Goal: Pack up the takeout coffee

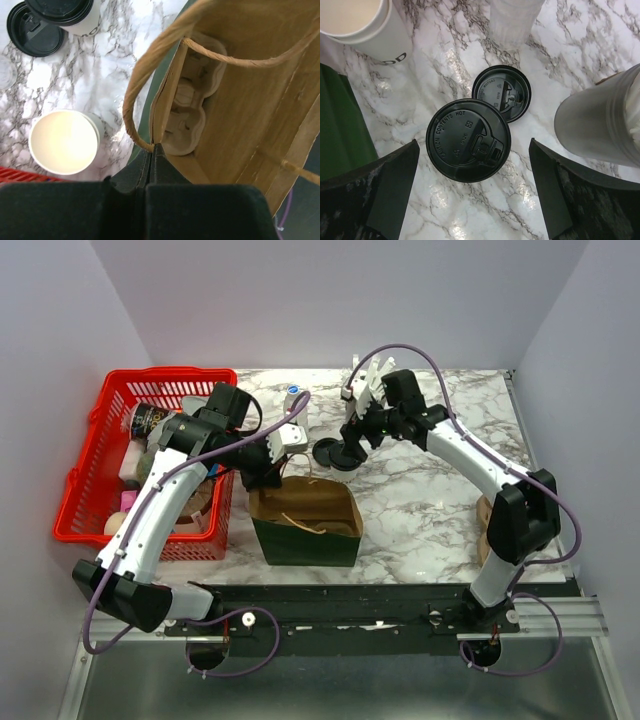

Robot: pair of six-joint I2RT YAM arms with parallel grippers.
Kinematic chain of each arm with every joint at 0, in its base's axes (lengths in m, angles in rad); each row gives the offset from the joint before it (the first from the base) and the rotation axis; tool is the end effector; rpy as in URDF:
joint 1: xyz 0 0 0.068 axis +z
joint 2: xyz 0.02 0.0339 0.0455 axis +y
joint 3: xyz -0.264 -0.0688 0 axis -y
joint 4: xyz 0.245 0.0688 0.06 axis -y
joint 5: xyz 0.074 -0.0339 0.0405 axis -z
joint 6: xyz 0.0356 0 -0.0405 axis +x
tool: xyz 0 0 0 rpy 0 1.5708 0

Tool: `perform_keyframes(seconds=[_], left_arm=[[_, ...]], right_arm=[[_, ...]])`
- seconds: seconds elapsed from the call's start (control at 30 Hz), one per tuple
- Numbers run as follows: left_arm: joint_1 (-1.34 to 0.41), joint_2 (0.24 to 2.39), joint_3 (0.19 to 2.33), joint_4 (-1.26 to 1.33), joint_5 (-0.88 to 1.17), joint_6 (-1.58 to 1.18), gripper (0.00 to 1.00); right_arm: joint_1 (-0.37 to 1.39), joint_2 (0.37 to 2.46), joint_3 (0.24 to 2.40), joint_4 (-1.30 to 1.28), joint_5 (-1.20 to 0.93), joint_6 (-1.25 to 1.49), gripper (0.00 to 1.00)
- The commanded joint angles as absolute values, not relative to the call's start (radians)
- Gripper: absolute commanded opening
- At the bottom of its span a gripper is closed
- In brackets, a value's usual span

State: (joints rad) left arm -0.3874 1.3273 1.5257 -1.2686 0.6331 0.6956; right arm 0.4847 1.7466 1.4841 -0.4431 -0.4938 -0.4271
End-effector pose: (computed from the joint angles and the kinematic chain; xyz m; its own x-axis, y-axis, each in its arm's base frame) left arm 0.2087 -0.1079 0.3867 -0.2599 0.6640 -0.7011 0.9562 0.2783 -0.0909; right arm 0.3448 0.2006 0.2995 -0.2201 -0.5281 -0.8202 -0.9017 0.4310 -0.0356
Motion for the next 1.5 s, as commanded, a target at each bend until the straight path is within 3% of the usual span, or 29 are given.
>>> perform_keyframes(seconds=[0.0,0.7,1.47], left_arm=[[-0.374,1.308,1.52,-1.45,0.526,0.776,0.0],[-0.377,1.307,1.499,-1.425,0.534,0.742,0.0],[-0.39,1.289,1.453,-1.374,0.549,0.706,0.0]], right_arm=[[0.503,1.75,1.491,-0.371,-0.41,-0.361,0.99],[0.554,1.905,1.64,-0.551,-0.394,-0.466,1.0],[0.565,1.94,1.68,-0.644,-0.411,-0.522,1.0]])
